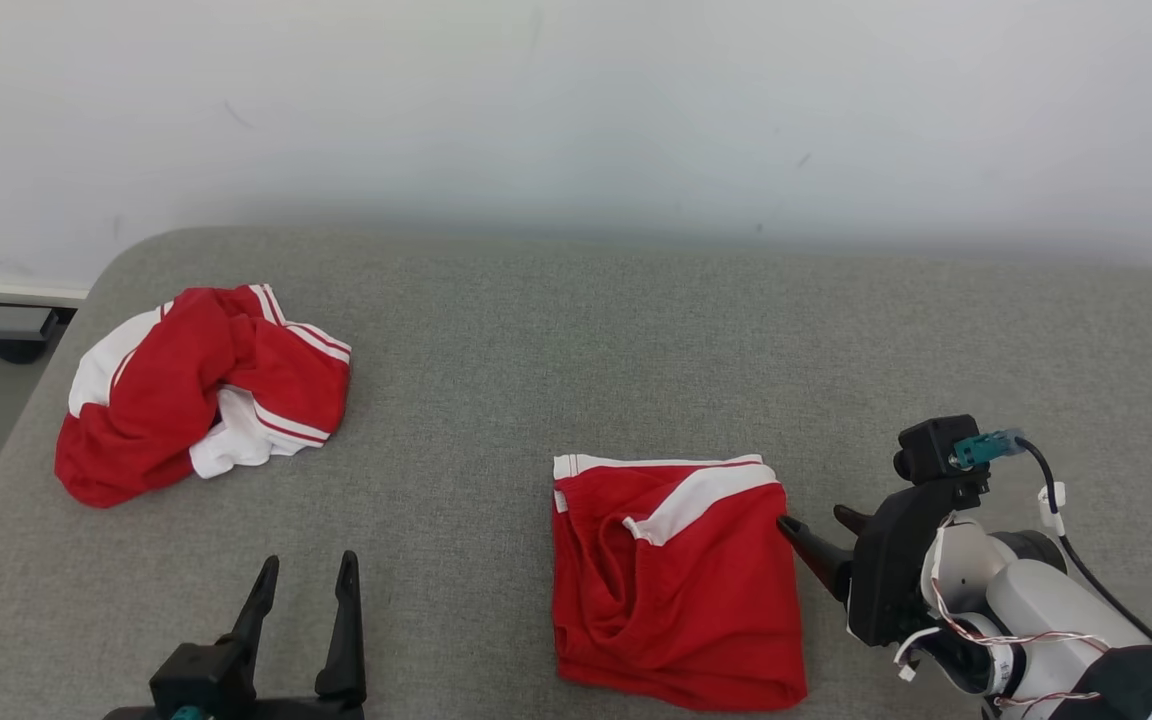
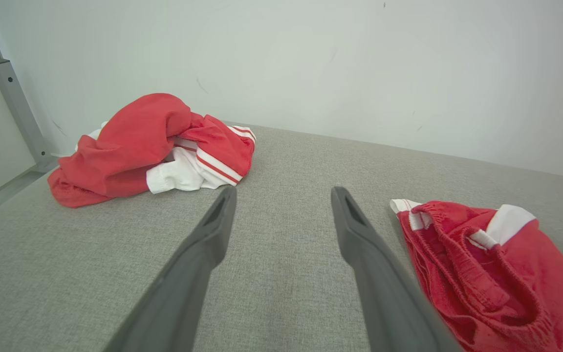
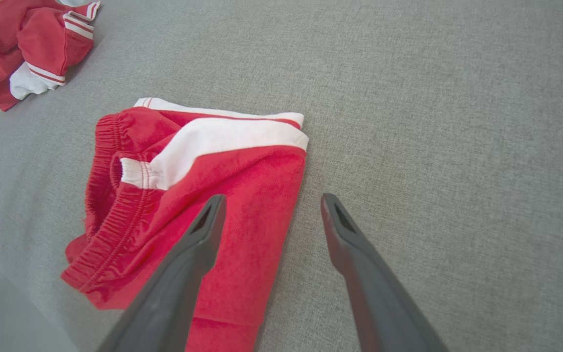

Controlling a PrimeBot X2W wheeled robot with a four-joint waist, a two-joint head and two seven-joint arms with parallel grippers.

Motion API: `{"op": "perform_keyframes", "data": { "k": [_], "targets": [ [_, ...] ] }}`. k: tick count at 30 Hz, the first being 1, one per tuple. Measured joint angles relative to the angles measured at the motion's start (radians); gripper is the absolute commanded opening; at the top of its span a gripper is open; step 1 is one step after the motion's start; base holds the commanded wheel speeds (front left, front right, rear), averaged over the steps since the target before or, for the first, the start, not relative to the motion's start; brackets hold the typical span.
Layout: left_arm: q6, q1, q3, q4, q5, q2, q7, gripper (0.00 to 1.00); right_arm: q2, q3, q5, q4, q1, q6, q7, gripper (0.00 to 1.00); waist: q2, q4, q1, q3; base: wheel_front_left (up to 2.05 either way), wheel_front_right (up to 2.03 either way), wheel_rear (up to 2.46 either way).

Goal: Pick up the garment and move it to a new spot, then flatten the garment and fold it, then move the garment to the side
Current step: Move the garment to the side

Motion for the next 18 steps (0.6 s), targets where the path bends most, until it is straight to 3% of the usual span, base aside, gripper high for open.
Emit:
{"op": "perform_keyframes", "data": {
  "k": [18],
  "targets": [
    [0.0, -0.008, -0.006, -0.013, 0.001, -0.006, 0.0, 1.0, 0.061, 0.018, -0.001, 0.121, -0.029, -0.043, 0.022, 1.0, 0.0, 0.03, 0.0, 0.043, 0.0, 0.0, 0.0]
  ]
}}
